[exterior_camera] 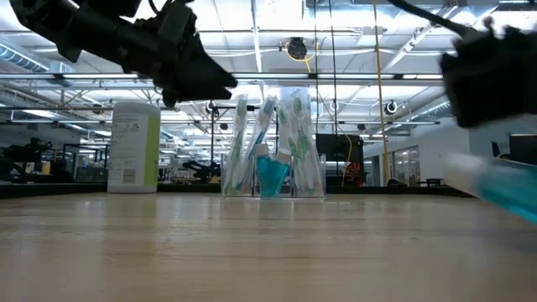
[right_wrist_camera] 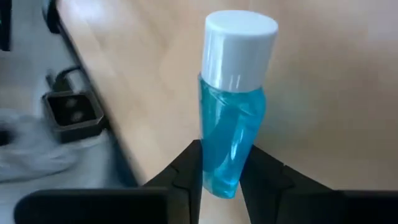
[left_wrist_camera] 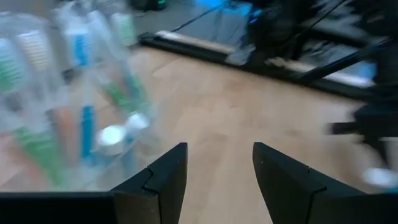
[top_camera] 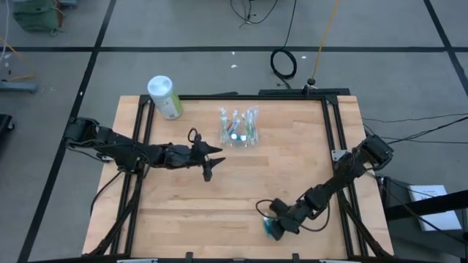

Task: Pick & Place toothbrushing station
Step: Put the blue mouthwash in the middle of the transparent organizer

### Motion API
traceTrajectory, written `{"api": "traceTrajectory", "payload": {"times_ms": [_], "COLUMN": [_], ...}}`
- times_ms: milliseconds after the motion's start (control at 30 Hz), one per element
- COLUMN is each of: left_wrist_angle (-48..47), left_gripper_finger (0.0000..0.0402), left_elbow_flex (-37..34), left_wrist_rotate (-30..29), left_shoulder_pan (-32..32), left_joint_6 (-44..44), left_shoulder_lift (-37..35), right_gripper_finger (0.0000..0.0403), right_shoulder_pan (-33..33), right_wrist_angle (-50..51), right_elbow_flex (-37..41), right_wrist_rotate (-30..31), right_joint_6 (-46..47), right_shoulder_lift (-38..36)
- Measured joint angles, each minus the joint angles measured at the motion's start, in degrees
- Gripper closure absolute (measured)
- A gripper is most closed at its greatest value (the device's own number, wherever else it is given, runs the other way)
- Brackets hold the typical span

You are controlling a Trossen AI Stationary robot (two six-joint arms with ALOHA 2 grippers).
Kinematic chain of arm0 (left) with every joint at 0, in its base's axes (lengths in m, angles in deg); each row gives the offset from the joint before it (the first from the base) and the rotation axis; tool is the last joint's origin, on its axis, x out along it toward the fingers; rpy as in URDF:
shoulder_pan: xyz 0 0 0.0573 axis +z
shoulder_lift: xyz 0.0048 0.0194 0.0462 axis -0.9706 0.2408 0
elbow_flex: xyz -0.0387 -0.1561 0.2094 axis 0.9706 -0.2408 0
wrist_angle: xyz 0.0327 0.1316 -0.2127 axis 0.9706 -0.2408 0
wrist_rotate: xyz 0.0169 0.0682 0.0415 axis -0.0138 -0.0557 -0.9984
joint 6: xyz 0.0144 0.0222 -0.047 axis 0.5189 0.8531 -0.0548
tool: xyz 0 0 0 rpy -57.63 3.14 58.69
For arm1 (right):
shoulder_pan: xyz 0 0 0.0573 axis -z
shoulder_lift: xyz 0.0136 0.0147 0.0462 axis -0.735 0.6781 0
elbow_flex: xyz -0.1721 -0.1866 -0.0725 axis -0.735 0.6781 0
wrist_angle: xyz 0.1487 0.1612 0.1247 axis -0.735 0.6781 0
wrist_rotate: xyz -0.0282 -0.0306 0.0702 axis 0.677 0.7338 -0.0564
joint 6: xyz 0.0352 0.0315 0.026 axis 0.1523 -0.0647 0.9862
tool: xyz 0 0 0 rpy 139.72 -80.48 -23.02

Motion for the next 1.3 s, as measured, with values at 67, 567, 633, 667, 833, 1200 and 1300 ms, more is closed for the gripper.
{"api": "traceTrajectory", "payload": {"times_ms": [67,567,633,667,833,1200,1300], "left_wrist_angle": [2.0,6.8,6.8,6.7,6.8,6.7,6.5], "left_gripper_finger": [0.0215,0.0215,0.0215,0.0215,0.0215,0.0215,0.0215], "left_elbow_flex": [0.0,0.0,0.1,0.4,2.5,5.0,5.0], "left_wrist_rotate": [3.3,11.5,13.8,14.2,12.3,9.7,9.6], "left_shoulder_pan": [-0.1,-0.1,0.1,0.1,0.1,0.0,0.0], "left_joint_6": [-1.5,-0.4,-2.4,-2.8,-2.0,0.4,0.6], "left_shoulder_lift": [0.0,0.0,0.0,0.0,0.9,4.7,4.7], "right_gripper_finger": [0.0327,0.0322,0.0322,0.0322,0.0322,0.0321,0.0321], "right_shoulder_pan": [1.5,18.8,20.4,20.9,21.3,21.9,21.9], "right_wrist_angle": [0.4,1.1,-1.0,-1.9,-4.0,-9.3,-9.3], "right_elbow_flex": [0.2,0.1,0.1,0.0,0.0,0.0,0.0], "right_wrist_rotate": [4.1,23.4,22.0,21.2,17.4,17.4,17.4], "right_joint_6": [-8.8,-68.1,-69.6,-70.6,-76.6,-80.5,-80.5], "right_shoulder_lift": [-1.7,-7.0,-7.1,-7.1,-7.1,-7.2,-7.2]}}
